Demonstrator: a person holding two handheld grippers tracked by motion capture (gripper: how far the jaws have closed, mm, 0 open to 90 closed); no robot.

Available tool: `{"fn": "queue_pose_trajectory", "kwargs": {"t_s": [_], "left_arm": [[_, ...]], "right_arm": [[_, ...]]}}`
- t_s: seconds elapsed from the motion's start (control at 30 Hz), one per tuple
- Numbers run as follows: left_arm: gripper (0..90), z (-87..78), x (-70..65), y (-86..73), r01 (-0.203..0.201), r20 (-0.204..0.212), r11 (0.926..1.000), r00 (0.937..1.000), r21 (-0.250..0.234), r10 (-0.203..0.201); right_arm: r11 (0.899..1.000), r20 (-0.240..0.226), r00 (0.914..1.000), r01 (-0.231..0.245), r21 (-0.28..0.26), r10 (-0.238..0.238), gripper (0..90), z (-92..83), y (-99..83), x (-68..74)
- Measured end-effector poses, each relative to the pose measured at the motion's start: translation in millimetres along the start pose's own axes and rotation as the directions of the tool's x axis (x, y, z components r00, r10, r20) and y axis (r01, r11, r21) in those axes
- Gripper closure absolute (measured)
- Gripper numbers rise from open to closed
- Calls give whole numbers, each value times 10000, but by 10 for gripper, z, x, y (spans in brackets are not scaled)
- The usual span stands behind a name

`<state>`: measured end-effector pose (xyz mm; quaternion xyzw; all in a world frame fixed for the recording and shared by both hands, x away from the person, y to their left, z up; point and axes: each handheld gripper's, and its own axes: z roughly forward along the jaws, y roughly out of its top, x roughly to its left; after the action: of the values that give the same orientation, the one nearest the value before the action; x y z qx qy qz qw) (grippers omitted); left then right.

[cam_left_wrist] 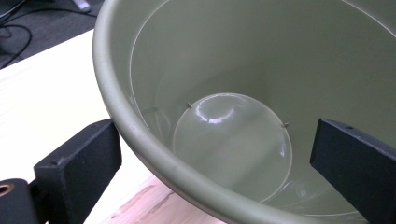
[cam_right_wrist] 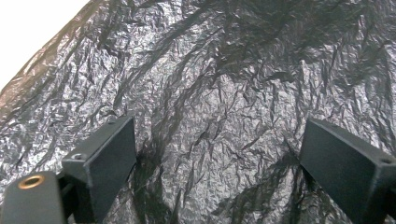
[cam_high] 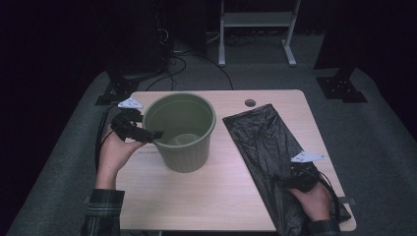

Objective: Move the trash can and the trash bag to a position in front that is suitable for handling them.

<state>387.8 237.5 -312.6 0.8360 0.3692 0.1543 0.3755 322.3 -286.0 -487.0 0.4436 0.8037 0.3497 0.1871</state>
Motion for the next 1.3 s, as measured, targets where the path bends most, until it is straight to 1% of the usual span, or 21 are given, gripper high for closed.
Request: {"fn": "queue_pose_trajectory", "kwargs": {"t_s": [0.1,0.13,0.23,0.33,0.37,0.43,0.47,0.5,0.57,0.6,0.7,0.73,0.77,0.8,0.83,0.87,0.9,0.97,1.0,1.13,1.3], "left_arm": [[9,28,-104,-1,-189,298,9997,9994,-137,193],[9,28,-104,-1,-189,298,9997,9994,-137,193],[9,50,-184,8,-363,359,9993,9987,-99,367],[9,62,-269,17,-521,572,9986,9970,-65,524],[9,62,-269,17,-521,572,9986,9970,-65,524],[9,62,-312,15,-549,625,9985,9965,-57,552],[9,57,-358,10,-634,712,9980,9954,-39,635],[9,57,-358,10,-634,712,9980,9954,-39,635],[9,49,-428,-4,-731,868,9973,9935,-67,734],[9,49,-428,-4,-731,868,9973,9935,-67,734],[9,42,-495,-14,-849,957,9964,9917,-89,853],[9,40,-542,-27,-859,1031,9962,9908,-172,872],[9,40,-542,-27,-859,1031,9962,9908,-172,872],[9,41,-588,-36,-939,1076,9953,9896,-222,958],[9,41,-588,-36,-939,1076,9953,9896,-222,958],[9,43,-638,-40,-1014,1154,9946,9879,-211,1032],[9,43,-638,-40,-1014,1154,9946,9879,-211,1032],[9,53,-705,-38,-1180,1219,9929,9853,-177,1193],[9,64,-755,-40,-1153,1368,9931,9836,-223,1173],[10,72,-835,-49,-1217,1542,9921,9801,-291,1248],[9,69,-886,-64,-1143,1594,9928,9801,-352,1185]], "right_arm": [[10000,-3,10000,2,-1,-2,99,0,0,0],[10000,-3,10000,3,-3,-3,99,0,0,0],[10000,0,10000,-11,-4,11,99,0,0,1],[10000,3,10000,-4,-9,4,99,0,0,0],[10000,3,10000,-4,-9,4,99,0,0,0],[10000,6,10000,-1,-12,1,99,0,0,0],[10000,10,10000,2,-14,-2,99,1,0,0],[10000,11,10000,13,-20,-13,99,1,0,-1],[10000,11,10000,15,-20,-15,99,1,0,-1],[10000,11,10000,15,-20,-15,99,1,0,-1],[10000,2,10000,-5,-8,5,99,0,0,1],[10000,3,10000,-6,-8,6,99,0,0,1],[10000,3,10000,-6,-8,6,99,0,0,1],[10000,3,10000,0,-10,0,99,0,0,0],[10000,3,10000,0,-10,0,99,0,0,0],[10000,2,10000,-13,-4,13,99,0,0,1],[10000,2,10000,-13,-4,13,99,0,0,1],[10000,2,10000,-6,-7,6,99,0,0,1],[10000,2,10000,-8,-6,8,99,0,0,1],[10000,16,10000,-25,-4,25,99,-1,0,3],[10000,22,10000,-28,-5,28,99,-1,0,3]]}}
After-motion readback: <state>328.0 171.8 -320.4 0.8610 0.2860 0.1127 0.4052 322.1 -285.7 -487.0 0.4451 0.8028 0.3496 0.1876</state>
